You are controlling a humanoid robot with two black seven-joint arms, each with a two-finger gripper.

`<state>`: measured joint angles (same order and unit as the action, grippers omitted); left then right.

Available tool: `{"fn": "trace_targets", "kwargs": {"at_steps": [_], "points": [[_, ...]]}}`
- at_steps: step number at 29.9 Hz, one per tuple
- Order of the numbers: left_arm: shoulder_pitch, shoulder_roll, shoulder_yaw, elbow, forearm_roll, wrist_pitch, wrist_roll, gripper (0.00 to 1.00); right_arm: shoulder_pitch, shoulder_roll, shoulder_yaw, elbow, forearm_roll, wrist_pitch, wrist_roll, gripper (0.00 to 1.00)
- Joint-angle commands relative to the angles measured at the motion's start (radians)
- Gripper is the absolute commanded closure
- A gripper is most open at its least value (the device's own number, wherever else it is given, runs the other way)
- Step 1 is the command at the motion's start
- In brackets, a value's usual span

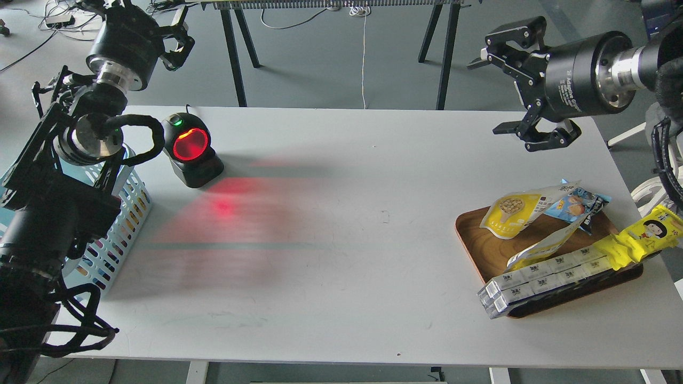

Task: Scan snack and place in basket
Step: 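Move the right gripper over the tray and lower onto the yellow snack packet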

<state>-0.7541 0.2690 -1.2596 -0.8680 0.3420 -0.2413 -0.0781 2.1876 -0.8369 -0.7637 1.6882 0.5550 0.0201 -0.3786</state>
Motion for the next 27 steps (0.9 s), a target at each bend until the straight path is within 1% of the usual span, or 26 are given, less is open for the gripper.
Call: {"fn": "trace_targets", "kwargs": {"at_steps": [1, 3, 4, 7, 11, 13, 18, 23, 27], "points": [[0.001, -0.001, 0.0, 0.001, 0.0, 0.0, 0.0, 0.0, 0.083, -0.002, -0.083, 0.044, 0.184, -0.176, -0.086, 0.01], [0.002, -0.001, 0.0, 0.0, 0.0, -0.001, 0.0, 0.0, 0.084, -0.005, -0.092, 0.044, 0.217, -0.251, -0.105, 0.01], [0.002, 0.001, 0.0, 0.0, 0.0, -0.001, 0.0, 0.0, 0.084, -0.005, -0.094, 0.044, 0.221, -0.276, -0.106, 0.01], [0.002, 0.002, 0.0, 0.001, 0.0, -0.001, 0.0, 0.0, 0.08, 0.001, -0.094, 0.044, 0.241, -0.316, -0.106, 0.01], [0.004, 0.004, 0.0, 0.001, 0.0, 0.0, 0.0, 0.0, 0.019, 0.018, -0.086, 0.041, 0.263, -0.322, -0.097, 0.02], [0.005, 0.004, 0.0, 0.001, 0.0, 0.0, 0.0, 0.0, -0.04, 0.035, -0.078, 0.034, 0.26, -0.328, -0.095, 0.04], [0.015, 0.002, 0.0, 0.001, 0.0, 0.0, -0.002, 0.0, -0.146, 0.051, -0.042, 0.016, 0.189, -0.345, -0.094, 0.06], [0.018, 0.004, 0.003, 0.003, 0.0, 0.0, -0.049, 0.0, -0.291, 0.051, 0.021, -0.064, 0.117, -0.342, -0.094, 0.07], [0.018, 0.007, 0.003, 0.003, 0.0, 0.0, -0.051, 0.0, -0.342, 0.053, 0.057, -0.079, 0.097, -0.344, -0.095, 0.09]]}}
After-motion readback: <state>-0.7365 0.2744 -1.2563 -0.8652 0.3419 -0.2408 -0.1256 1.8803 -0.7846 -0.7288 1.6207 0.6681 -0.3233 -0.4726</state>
